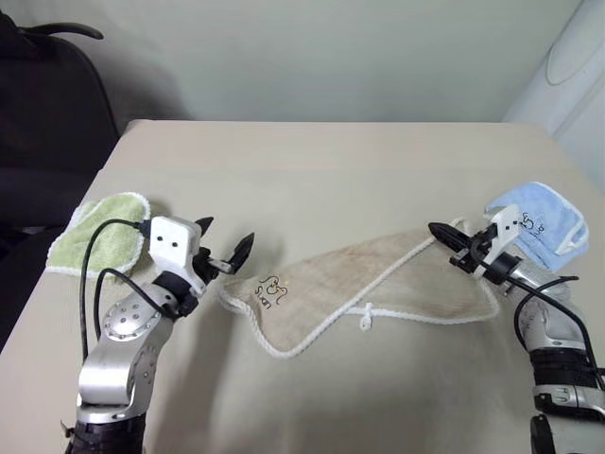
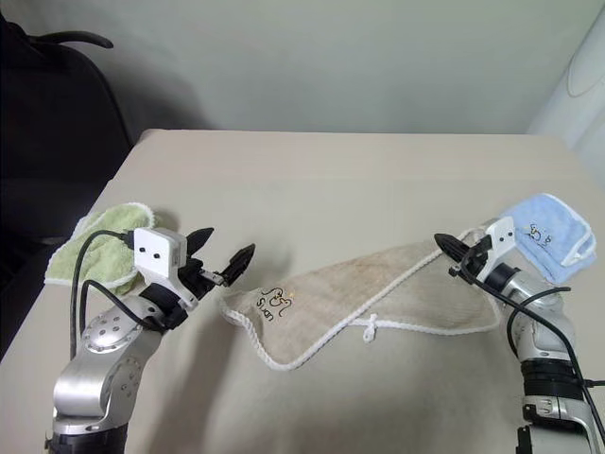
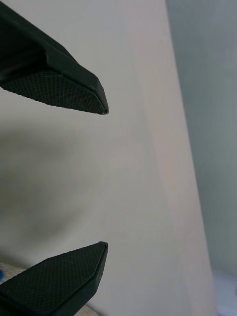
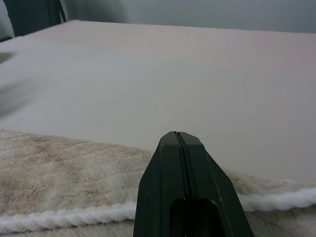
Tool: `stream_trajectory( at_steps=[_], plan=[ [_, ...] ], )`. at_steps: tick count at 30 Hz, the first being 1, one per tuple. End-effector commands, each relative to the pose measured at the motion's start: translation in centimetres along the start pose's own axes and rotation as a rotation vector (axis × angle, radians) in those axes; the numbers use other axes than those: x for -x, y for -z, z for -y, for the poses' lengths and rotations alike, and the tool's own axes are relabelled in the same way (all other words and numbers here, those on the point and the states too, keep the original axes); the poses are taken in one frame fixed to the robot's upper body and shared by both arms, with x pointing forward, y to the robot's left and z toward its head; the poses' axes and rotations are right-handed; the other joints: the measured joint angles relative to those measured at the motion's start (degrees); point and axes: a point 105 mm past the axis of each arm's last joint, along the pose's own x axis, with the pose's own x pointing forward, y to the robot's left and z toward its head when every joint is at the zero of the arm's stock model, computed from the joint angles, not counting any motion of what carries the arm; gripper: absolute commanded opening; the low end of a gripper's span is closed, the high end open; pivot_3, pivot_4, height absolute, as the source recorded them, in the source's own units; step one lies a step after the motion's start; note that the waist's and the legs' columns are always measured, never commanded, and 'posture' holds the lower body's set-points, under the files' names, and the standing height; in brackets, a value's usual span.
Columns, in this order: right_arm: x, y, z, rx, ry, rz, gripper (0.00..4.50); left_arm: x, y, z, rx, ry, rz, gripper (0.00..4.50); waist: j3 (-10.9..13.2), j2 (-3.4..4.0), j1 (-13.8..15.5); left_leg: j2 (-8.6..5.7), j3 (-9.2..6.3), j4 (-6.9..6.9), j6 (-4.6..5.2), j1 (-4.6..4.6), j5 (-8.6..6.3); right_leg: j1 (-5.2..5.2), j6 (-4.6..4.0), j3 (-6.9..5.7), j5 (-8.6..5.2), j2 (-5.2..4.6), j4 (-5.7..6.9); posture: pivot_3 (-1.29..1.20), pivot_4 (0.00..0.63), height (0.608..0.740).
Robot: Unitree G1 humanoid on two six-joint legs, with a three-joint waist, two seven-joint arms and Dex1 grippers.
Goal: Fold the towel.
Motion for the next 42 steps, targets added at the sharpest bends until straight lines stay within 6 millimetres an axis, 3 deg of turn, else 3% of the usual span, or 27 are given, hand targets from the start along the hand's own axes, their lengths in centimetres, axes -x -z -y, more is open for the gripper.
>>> stream_trajectory(
  at_steps=[1,15,19,26,36,42],
  plan=[
    [0.6,-1.2,0.4,0.044,0.034,0.051,0.0,-0.4,-0.8,0.0,-0.004,0.027,0.03,4.48,0.0,0.0,-0.01,0.0,0.0,0.0,0.0,0.0,0.0,0.0,0.0,0.0,0.0,0.0,0.0,0.0,0.15,0.74],
    [2.9,-2.0,1.9,0.095,0.112,0.026,0.0,-1.3,-0.8,1.3,0.007,0.066,0.043,4.48,0.0,0.0,-0.17,0.0,-0.02,-0.02,0.0,-0.01,0.0,0.01,0.0,-0.02,0.0,-0.02,-0.03,0.0,0.15,0.74],
    [3.5,-2.0,2.4,0.105,0.126,0.012,0.0,-1.3,-0.4,2.8,0.012,0.089,0.04,4.48,0.0,0.0,-0.15,-0.01,-0.02,-0.02,0.0,-0.01,0.0,0.02,0.0,-0.02,0.0,-0.02,-0.03,0.0,0.15,0.74],
    [2.9,-2.5,2.9,0.164,0.13,-0.026,0.0,-0.8,-0.1,3.8,0.023,0.116,0.025,4.48,0.0,0.0,-0.24,0.0,-0.01,-0.04,0.01,-0.01,0.0,0.01,0.0,-0.01,0.0,-0.01,-0.04,0.0,0.15,0.74],
    [4.2,-3.3,4.7,0.282,0.177,-0.093,0.0,-1.4,0.3,5.6,0.047,0.163,0.024,4.48,0.0,0.0,0.05,-0.01,-0.01,-0.03,0.01,-0.01,-0.01,0.04,0.0,-0.01,0.0,-0.03,-0.03,0.0,0.15,0.74],
    [3.1,-4.1,5.9,0.374,0.15,-0.146,0.0,-1.3,-0.2,6.4,0.041,0.195,0.024,4.48,0.0,0.01,-0.12,0.0,0.01,-0.03,0.02,0.01,-0.01,0.03,0.0,0.01,0.0,-0.02,0.0,0.0,0.15,0.74]
  ],
)
